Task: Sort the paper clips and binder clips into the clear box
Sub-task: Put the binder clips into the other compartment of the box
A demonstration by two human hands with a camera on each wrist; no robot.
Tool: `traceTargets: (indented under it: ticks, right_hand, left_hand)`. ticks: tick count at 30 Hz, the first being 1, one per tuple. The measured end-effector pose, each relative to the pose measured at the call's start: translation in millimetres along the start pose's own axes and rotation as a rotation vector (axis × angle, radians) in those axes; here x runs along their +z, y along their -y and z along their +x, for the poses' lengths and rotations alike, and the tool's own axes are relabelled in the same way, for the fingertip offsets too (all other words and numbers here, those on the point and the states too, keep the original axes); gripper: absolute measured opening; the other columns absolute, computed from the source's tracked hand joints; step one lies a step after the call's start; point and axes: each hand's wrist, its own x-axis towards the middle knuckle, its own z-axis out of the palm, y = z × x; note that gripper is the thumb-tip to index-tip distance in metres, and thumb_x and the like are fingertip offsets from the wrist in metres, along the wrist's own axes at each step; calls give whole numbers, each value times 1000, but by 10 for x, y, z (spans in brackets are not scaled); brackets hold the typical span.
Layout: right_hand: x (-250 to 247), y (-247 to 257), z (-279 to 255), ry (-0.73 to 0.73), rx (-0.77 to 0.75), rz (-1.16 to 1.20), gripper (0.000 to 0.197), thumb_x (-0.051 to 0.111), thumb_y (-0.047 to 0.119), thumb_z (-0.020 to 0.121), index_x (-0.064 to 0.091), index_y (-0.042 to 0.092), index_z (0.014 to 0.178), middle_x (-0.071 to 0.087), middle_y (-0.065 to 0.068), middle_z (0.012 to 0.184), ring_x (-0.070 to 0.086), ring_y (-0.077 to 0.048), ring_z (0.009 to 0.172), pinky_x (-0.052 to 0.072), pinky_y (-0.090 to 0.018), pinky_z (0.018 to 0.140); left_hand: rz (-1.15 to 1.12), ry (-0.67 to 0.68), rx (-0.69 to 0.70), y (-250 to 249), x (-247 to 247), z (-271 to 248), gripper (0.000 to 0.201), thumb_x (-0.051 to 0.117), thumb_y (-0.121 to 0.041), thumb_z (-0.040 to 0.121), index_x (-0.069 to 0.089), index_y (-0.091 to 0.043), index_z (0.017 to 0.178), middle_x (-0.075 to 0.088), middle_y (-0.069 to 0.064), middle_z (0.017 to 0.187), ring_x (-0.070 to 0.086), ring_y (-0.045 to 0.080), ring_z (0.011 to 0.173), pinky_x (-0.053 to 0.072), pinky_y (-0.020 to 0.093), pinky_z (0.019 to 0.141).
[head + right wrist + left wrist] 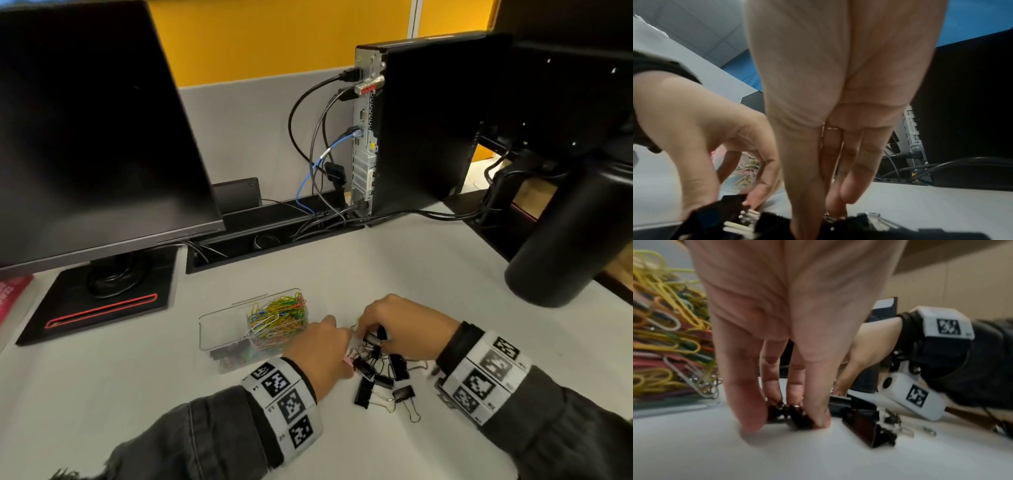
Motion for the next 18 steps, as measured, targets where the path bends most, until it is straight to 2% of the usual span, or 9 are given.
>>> traceTargets:
  ticks: [2,4,7,10,13,15,18]
  right_hand:
    - [-28,-29,33,32,27,-27,36,63,1,81,66,20,111,59,4,99,55,-6,79,42,-11,62]
    - [-25,-42,60,59,35,-28,34,67,3,79,66,19,109,50,9,89,47,-1,71,33,-9,55]
    - [6,-69,75,58,42,-21,32,71,9,77,66,22,106,45,9,91,49,-9,81,37,-13,60]
    - [-3,-97,49,28,44,5,27,69,17,79,66,22,105,47,8,93,50,-9,82,46,-20,67]
    - [-16,-127,19,0,27,66,25,66,21,82,68,21,107,57,8,92,55,-6,77,48,-17,67]
    - [-15,-143,15,-8,25,89,22,64,21,85,70,21,106,60,11,90,58,-3,75,47,-14,65]
    - [-16,-172,24,-11,29,126,16,62,23,88,70,22,102,63,10,92,66,-6,73,52,-19,71]
  left_hand:
    - [-8,6,2,25,24,-5,37,64,-31,86,54,-10,114,47,11,116,52,31,107,42,36,80]
    - [-13,16,7,35,66,-9,33,63,-27,87,54,-9,113,47,10,117,52,31,107,40,34,76]
    - [-41,41,21,50,120,-17,23,59,-15,90,55,-6,111,47,12,118,54,32,106,41,34,78]
    - [-115,21,47,113,133,-54,18,55,-6,90,59,-7,108,46,7,106,54,31,104,43,34,82]
    - [-197,-69,68,211,99,-155,16,55,-6,90,62,-11,103,58,8,106,56,25,101,43,30,83]
    - [-268,-125,96,277,49,-278,15,54,-6,91,64,-12,102,63,7,104,58,18,95,43,23,79]
    - [-390,-257,158,392,-89,-507,15,57,-6,90,66,-16,95,63,-8,90,54,-4,77,39,9,67]
